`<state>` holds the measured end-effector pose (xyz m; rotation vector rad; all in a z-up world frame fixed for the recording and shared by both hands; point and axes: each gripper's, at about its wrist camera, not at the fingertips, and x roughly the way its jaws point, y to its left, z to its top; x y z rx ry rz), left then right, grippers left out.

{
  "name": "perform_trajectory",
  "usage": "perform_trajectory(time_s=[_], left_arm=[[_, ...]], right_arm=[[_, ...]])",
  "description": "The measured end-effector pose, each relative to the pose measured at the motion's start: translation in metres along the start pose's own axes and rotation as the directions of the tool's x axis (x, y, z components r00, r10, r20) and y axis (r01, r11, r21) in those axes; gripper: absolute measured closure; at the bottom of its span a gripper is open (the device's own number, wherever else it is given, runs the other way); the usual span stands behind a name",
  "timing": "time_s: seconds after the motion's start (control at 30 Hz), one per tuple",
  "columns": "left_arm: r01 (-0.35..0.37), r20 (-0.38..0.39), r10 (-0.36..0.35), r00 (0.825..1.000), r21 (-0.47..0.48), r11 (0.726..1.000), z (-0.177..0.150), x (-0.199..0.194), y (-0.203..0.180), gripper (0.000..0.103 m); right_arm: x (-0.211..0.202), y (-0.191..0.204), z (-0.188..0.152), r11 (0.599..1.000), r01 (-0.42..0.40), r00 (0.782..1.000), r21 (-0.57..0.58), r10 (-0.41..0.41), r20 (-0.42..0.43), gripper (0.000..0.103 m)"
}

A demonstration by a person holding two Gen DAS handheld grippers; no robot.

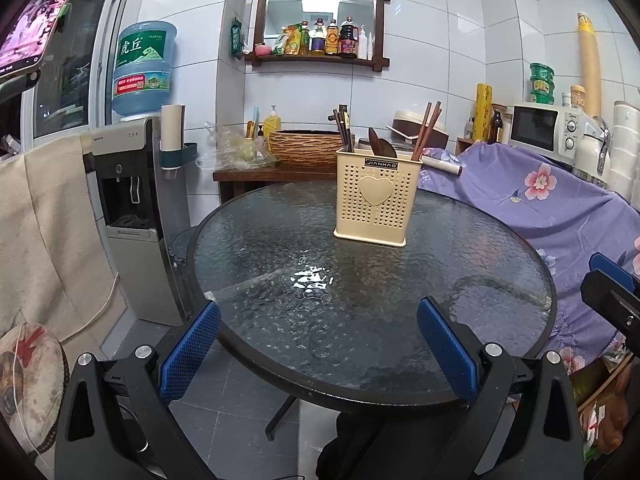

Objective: Organize utensils

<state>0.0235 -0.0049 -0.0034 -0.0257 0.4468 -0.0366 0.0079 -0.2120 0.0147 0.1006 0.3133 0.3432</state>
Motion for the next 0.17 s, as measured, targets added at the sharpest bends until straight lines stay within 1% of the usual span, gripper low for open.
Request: perform_trajectory(time_s=[0.17], left_arm=[[-0.004,-0.007,0.004,1.000,0.009,1.000,-0.0007,0.0006,-0.0023,0.006]], right_arm=[[0.0008,0.0011,-0.0010,1.000,0.001,1.000,0.005,-0.001,-0.007,0.006]])
